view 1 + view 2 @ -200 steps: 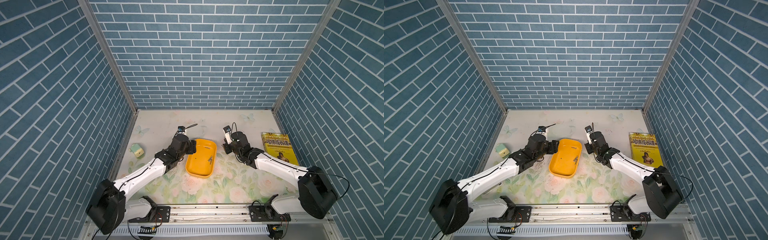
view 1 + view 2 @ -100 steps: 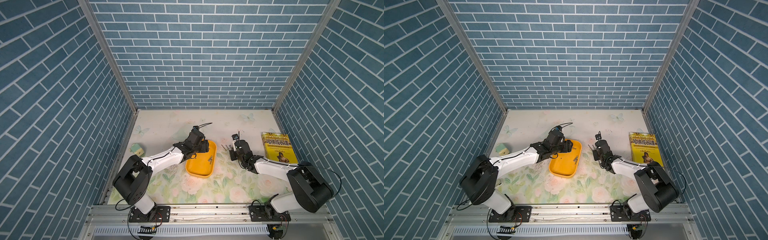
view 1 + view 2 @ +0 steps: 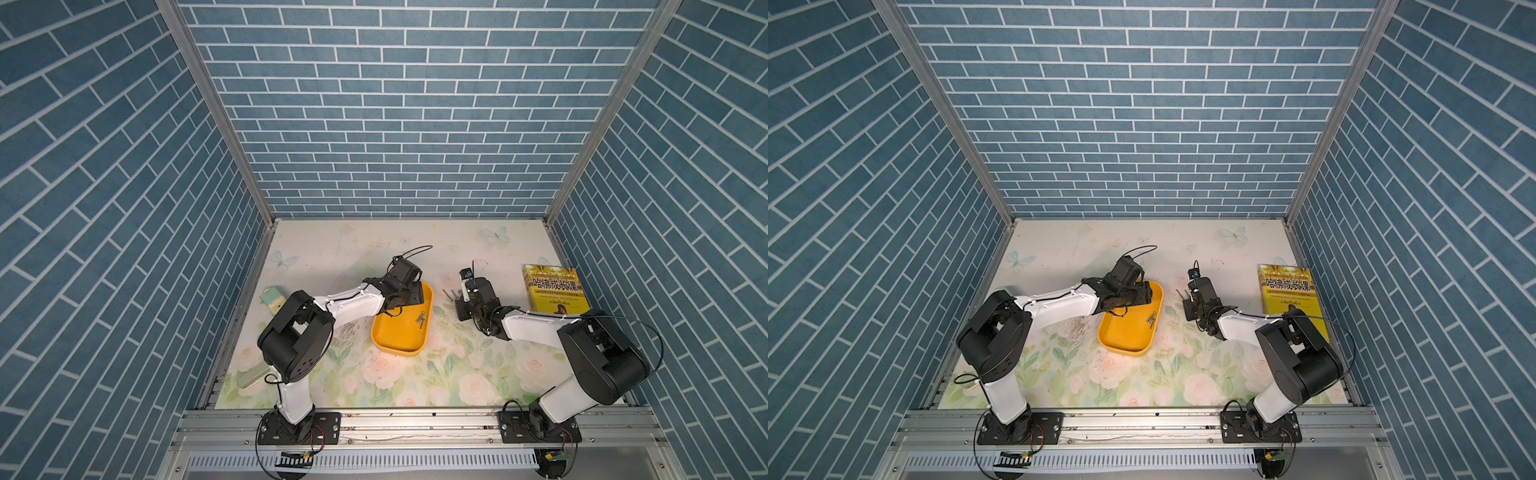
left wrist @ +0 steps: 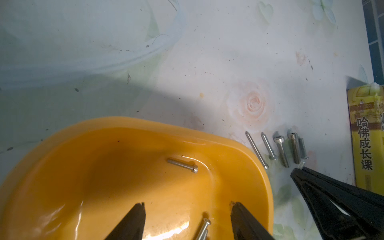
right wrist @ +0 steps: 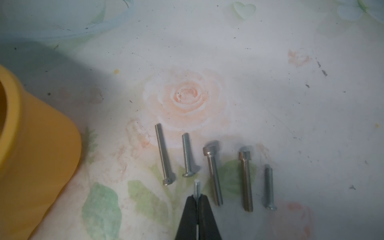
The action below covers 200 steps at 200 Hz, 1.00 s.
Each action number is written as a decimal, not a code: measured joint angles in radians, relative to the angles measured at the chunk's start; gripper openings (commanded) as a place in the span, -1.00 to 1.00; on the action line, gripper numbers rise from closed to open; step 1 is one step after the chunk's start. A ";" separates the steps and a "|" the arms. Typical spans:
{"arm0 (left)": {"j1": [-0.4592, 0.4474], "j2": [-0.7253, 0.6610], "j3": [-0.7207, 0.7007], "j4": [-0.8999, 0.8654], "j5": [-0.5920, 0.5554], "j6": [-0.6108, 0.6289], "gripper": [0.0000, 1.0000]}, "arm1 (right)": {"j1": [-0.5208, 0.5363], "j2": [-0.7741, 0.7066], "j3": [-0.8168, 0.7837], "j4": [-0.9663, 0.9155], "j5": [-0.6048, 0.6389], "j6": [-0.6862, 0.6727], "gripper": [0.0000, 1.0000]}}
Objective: Take out the screws from the storage box
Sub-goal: Place the screw at the center of the board.
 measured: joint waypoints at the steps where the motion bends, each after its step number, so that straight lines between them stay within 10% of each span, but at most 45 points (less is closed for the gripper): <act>1: 0.000 0.000 0.000 -0.001 0.000 -0.001 0.38 | 0.000 0.002 0.001 0.000 0.000 0.000 -1.00; 200: -0.001 0.231 0.381 -0.403 0.043 -0.168 0.29 | -0.014 0.058 0.027 0.039 -0.121 -0.023 -0.65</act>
